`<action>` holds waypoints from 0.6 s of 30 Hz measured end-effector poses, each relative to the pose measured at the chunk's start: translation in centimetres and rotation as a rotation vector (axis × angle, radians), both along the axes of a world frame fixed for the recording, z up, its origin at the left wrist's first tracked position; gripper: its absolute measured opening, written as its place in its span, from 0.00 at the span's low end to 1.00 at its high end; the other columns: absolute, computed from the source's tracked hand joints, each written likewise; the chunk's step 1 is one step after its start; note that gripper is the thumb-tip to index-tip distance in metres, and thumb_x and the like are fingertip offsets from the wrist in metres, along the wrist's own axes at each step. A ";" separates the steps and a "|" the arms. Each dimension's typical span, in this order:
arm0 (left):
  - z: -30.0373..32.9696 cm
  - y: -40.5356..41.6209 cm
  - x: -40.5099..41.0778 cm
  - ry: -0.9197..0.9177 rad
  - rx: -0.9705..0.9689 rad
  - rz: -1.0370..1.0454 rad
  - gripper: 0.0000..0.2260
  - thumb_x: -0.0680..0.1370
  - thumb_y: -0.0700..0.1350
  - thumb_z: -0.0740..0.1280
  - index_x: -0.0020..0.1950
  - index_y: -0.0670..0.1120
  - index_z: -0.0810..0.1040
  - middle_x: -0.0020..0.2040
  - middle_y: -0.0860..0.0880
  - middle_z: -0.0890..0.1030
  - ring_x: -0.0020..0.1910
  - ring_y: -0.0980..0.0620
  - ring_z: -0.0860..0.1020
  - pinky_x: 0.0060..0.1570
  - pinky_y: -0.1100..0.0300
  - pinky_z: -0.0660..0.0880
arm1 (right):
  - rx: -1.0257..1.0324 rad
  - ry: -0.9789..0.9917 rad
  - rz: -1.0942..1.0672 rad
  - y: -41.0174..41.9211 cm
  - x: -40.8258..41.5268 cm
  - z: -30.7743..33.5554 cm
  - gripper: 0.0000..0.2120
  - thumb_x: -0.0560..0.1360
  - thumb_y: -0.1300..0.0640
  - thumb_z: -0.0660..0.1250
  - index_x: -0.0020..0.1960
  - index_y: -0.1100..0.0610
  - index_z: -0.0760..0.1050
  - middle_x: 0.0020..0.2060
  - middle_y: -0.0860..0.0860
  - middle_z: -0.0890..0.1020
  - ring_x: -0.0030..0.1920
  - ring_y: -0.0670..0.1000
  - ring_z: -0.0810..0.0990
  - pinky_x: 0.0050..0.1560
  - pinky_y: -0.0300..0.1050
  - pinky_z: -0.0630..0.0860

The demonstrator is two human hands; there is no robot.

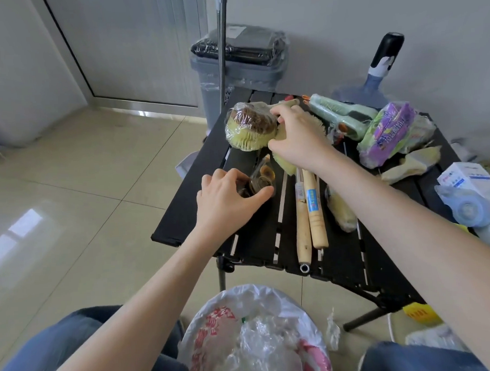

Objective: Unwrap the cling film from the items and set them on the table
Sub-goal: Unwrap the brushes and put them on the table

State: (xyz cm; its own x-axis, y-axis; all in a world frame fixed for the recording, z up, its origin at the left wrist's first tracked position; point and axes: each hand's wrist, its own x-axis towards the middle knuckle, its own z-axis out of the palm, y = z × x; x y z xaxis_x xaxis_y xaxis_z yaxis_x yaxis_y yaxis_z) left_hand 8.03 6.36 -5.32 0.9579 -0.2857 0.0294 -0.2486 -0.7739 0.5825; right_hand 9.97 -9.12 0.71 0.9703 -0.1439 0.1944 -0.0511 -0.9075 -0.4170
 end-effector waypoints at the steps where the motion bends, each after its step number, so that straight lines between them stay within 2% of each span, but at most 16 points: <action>1: 0.1 -0.1 0.1 0.002 0.054 -0.002 0.27 0.71 0.69 0.63 0.61 0.52 0.73 0.57 0.51 0.69 0.62 0.49 0.63 0.59 0.52 0.64 | -0.026 0.001 0.003 -0.1 0.3 -0.1 0.28 0.74 0.59 0.66 0.72 0.56 0.64 0.67 0.57 0.69 0.67 0.56 0.67 0.62 0.48 0.66; 5: 0.5 0.2 0.8 0.063 0.187 -0.061 0.40 0.65 0.76 0.57 0.69 0.54 0.68 0.68 0.49 0.64 0.69 0.46 0.58 0.65 0.48 0.60 | -0.085 0.020 0.018 -0.5 1.4 -0.2 0.29 0.74 0.59 0.66 0.73 0.56 0.62 0.70 0.56 0.66 0.70 0.55 0.65 0.62 0.47 0.66; 7: 1.3 0.6 1.7 0.102 0.158 -0.065 0.46 0.61 0.77 0.55 0.73 0.54 0.63 0.71 0.48 0.62 0.71 0.46 0.56 0.68 0.46 0.58 | -0.078 0.037 0.031 -0.8 1.8 -0.2 0.29 0.74 0.60 0.65 0.74 0.56 0.61 0.71 0.56 0.65 0.71 0.55 0.63 0.63 0.47 0.65; 8: 1.9 0.8 2.4 0.104 0.100 -0.046 0.47 0.62 0.77 0.58 0.75 0.54 0.60 0.72 0.48 0.61 0.73 0.46 0.55 0.69 0.46 0.57 | -0.068 0.043 0.035 -0.9 2.0 -0.2 0.30 0.74 0.61 0.65 0.74 0.55 0.61 0.71 0.55 0.65 0.72 0.55 0.62 0.63 0.47 0.65; 12: 2.8 0.3 6.9 0.062 -0.227 -0.004 0.47 0.66 0.66 0.71 0.78 0.55 0.50 0.75 0.46 0.55 0.75 0.45 0.53 0.72 0.46 0.57 | -0.057 0.038 0.058 -1.2 2.9 0.0 0.30 0.74 0.62 0.64 0.74 0.56 0.61 0.69 0.56 0.67 0.71 0.55 0.62 0.66 0.49 0.63; 16: 2.0 -2.1 10.3 0.088 -0.308 -0.089 0.54 0.65 0.58 0.77 0.78 0.55 0.43 0.77 0.43 0.44 0.77 0.44 0.46 0.75 0.45 0.52 | -0.133 0.073 0.065 -1.1 3.2 0.3 0.30 0.75 0.60 0.64 0.75 0.55 0.60 0.70 0.57 0.68 0.72 0.58 0.62 0.69 0.55 0.63; 18: 1.5 -3.1 11.4 0.093 -0.338 -0.124 0.53 0.65 0.54 0.79 0.78 0.56 0.44 0.77 0.41 0.47 0.77 0.43 0.49 0.74 0.47 0.54 | -0.173 0.097 0.051 -1.0 3.1 0.4 0.28 0.76 0.60 0.63 0.75 0.55 0.60 0.70 0.58 0.69 0.71 0.60 0.64 0.70 0.58 0.62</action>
